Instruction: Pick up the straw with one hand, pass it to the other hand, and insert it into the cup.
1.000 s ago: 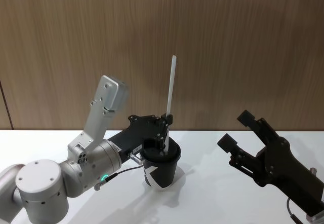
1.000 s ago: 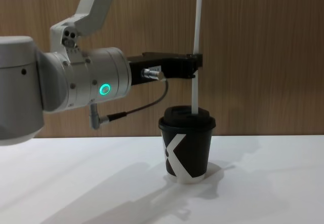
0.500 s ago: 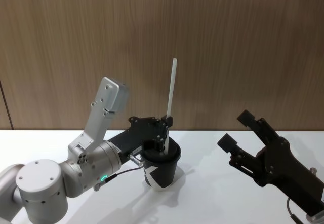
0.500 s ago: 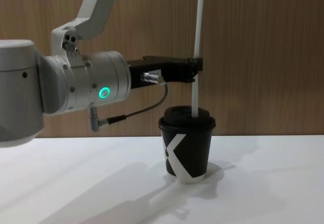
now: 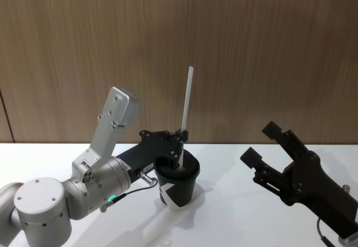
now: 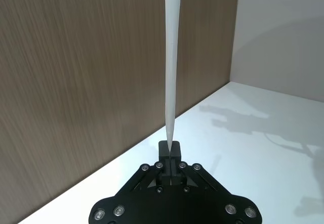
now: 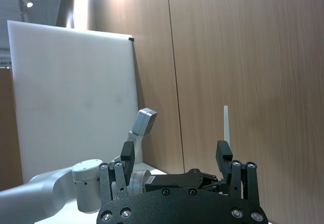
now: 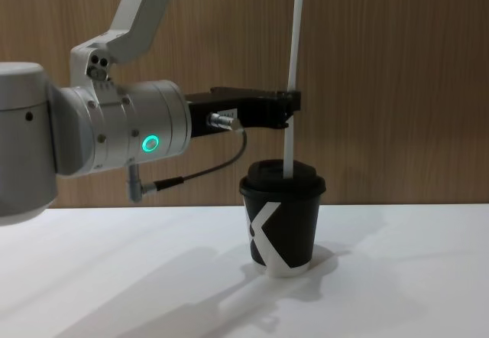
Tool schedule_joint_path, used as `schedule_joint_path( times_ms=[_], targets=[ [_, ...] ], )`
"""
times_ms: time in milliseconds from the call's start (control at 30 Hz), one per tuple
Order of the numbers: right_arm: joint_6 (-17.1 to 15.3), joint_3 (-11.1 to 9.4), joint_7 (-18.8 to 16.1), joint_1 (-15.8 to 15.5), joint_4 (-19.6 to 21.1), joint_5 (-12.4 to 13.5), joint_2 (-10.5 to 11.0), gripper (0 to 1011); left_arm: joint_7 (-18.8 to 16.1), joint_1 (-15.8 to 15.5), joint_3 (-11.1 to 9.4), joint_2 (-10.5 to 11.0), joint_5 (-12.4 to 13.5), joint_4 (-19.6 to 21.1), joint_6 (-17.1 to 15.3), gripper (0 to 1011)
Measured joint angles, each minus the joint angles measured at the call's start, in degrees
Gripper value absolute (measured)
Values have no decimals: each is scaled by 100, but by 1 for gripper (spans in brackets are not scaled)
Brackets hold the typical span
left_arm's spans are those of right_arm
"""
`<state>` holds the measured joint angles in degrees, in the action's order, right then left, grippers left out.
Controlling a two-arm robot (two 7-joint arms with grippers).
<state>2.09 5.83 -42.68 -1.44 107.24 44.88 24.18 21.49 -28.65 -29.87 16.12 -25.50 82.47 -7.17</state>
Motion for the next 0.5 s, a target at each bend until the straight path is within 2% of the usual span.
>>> schedule_joint_path(
  times_ms=[133,233,500],
  targets=[
    [0,0,0,0,0,0,0,1001,5,9,9,2,17,0,-4,25],
    [0,0,0,0,0,0,0,1001,7,14,15,3,29,0,-7,80],
    [0,0,0,0,0,0,0,1001,12,22,24,6,46,0,-13,335]
  ],
)
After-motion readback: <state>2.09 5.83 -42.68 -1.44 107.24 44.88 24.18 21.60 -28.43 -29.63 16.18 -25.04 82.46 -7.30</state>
